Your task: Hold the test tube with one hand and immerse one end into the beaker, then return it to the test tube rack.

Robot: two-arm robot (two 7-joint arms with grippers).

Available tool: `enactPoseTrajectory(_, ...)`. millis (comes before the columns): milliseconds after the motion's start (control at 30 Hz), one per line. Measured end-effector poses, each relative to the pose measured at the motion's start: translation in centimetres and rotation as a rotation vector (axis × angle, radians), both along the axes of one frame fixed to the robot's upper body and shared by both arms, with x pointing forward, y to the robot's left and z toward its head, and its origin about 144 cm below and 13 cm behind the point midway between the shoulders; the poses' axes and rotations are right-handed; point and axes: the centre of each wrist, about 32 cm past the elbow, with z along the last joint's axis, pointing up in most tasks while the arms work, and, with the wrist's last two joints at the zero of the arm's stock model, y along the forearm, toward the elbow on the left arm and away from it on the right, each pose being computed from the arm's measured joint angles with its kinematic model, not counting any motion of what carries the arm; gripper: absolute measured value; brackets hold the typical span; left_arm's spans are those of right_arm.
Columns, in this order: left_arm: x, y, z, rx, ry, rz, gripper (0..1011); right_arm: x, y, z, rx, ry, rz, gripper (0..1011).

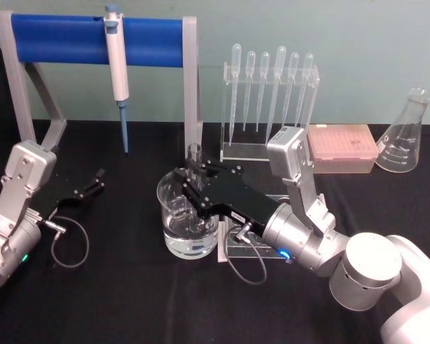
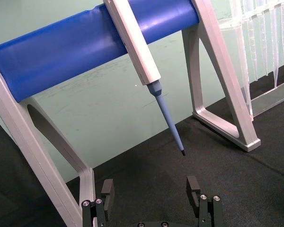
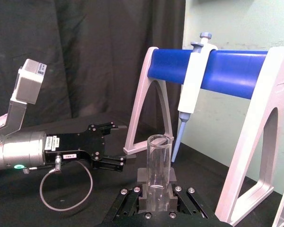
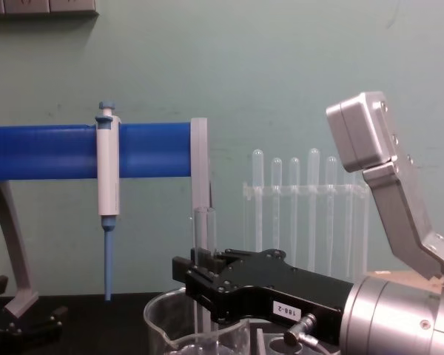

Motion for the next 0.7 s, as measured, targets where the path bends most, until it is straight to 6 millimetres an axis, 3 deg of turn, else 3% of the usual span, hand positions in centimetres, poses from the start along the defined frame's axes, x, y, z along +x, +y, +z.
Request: enactPoseTrajectory(700,0.0,0.0,0.0,0.0,0.0,0.0,1000,0.0,0.0,0.0,0.0,0.0,0.0,228)
